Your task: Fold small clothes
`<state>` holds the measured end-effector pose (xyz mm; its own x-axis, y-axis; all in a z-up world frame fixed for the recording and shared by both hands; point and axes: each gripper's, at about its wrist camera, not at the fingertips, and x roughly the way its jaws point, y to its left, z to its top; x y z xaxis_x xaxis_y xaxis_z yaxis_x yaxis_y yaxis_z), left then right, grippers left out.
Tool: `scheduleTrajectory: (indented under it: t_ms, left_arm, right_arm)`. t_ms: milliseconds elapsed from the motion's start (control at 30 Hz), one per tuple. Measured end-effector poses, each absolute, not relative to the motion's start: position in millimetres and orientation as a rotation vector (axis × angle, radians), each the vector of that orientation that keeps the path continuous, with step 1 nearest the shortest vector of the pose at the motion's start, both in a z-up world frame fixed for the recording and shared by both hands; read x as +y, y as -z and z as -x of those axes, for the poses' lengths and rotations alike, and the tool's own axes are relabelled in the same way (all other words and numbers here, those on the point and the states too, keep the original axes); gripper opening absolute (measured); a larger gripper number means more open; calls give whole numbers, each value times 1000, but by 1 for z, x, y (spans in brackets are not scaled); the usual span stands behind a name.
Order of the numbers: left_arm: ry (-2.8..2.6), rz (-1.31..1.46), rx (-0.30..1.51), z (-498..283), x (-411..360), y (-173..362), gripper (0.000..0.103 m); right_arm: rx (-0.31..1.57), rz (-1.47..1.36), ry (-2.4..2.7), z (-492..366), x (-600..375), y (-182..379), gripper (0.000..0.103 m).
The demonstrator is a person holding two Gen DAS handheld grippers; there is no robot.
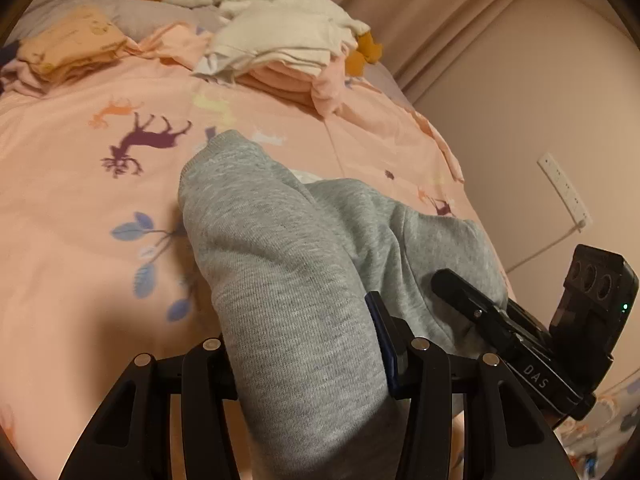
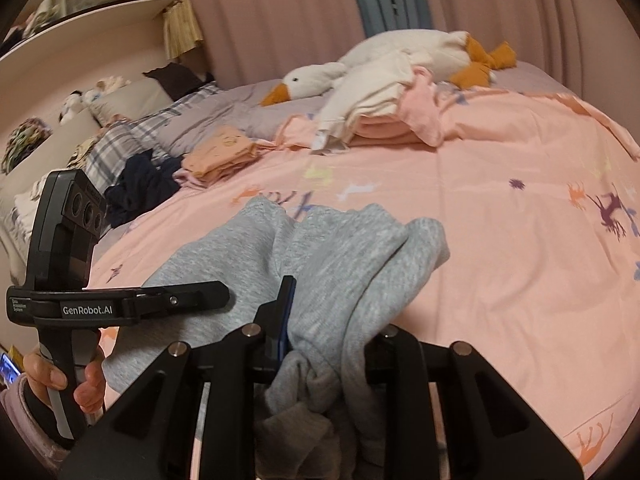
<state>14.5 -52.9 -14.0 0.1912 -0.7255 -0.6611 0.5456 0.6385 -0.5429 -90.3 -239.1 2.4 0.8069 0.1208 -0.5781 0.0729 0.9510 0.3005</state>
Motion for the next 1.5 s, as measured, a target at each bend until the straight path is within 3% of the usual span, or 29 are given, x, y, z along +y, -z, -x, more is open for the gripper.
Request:
scheduleTrajectory:
  t_ms: [800, 1500]
  left_arm:
    - [821, 263, 930, -28, 9, -18, 48]
    - [800, 247, 929, -75, -3, -7, 48]
  right_arm:
    - [569, -237, -133, 59, -172, -44, 23]
    - [565, -246, -152, 8, -173, -36, 23]
